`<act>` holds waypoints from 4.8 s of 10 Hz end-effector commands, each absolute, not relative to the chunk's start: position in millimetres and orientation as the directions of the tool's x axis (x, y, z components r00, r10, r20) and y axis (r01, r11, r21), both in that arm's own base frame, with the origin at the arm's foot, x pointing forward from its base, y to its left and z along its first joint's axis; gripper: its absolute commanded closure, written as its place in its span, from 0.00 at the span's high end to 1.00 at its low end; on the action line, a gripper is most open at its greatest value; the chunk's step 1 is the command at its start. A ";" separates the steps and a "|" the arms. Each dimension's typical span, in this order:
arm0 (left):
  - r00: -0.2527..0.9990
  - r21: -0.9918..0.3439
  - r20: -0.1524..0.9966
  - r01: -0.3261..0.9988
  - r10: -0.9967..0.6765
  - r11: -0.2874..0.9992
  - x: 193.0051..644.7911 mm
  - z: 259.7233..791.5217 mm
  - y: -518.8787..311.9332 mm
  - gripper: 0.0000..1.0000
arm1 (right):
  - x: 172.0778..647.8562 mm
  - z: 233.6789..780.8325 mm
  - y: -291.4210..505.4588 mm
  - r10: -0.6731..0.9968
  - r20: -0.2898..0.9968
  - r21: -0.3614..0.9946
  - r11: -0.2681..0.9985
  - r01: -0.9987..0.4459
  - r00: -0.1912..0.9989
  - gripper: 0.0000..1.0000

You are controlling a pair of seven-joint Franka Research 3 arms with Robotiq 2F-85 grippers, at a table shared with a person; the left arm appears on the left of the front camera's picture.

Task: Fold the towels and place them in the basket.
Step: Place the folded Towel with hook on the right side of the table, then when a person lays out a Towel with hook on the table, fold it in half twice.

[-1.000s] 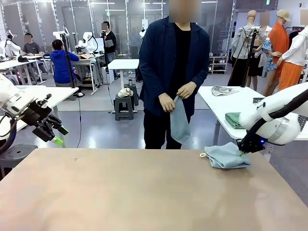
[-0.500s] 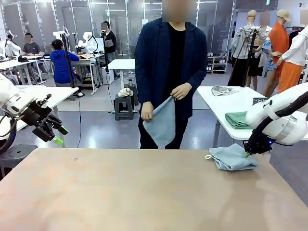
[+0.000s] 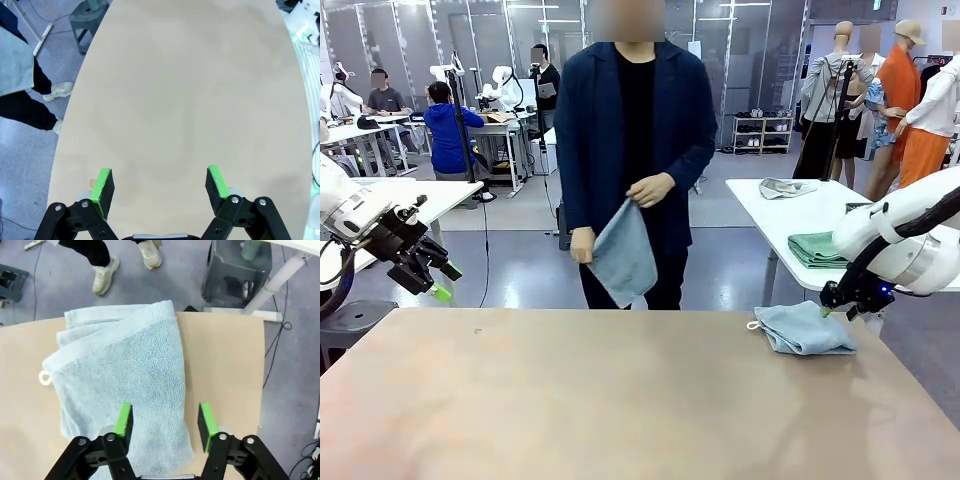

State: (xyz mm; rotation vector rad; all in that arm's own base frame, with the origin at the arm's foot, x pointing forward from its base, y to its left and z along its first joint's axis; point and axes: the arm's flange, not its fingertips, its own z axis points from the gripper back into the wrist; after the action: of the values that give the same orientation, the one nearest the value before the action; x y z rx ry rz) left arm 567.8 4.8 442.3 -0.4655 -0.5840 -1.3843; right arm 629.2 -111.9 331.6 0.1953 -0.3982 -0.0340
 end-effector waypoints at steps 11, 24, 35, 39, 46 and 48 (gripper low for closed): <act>0.081 0.037 0.625 0.990 -0.777 0.133 568.0 443.8 4.4 0.93 | 434.0 674.4 -137.6 -0.096 0.511 0.215 0.977 -0.019 0.854 0.83; 0.081 0.037 0.625 0.990 -0.777 0.133 568.0 443.8 4.4 0.93 | 434.0 674.4 -137.6 -0.096 0.511 0.215 0.977 -0.019 0.854 0.83; 0.081 0.037 0.625 0.990 -0.777 0.133 568.0 443.8 4.4 0.93 | 434.0 674.4 -137.6 -0.096 0.511 0.215 0.977 -0.019 0.854 0.83; 0.081 0.037 0.625 0.990 -0.777 0.133 568.0 443.8 4.4 0.93 | 434.0 674.4 -137.6 -0.096 0.511 0.215 0.977 -0.019 0.854 0.83; 0.081 0.037 0.625 0.990 -0.777 0.133 568.0 443.8 4.4 0.93 | 434.0 674.4 -137.6 -0.096 0.511 0.215 0.977 -0.019 0.854 0.83; 0.081 0.037 0.625 0.990 -0.777 0.133 568.0 443.8 4.4 0.93 | 434.0 674.4 -137.6 -0.096 0.511 0.215 0.977 -0.019 0.854 0.83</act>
State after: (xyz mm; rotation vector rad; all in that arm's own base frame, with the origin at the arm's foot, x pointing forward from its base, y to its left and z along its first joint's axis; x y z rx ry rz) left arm 568.0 4.9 442.5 -0.4651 -0.5843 -1.3844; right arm 433.2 -139.0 673.3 0.2203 -0.5499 -0.0262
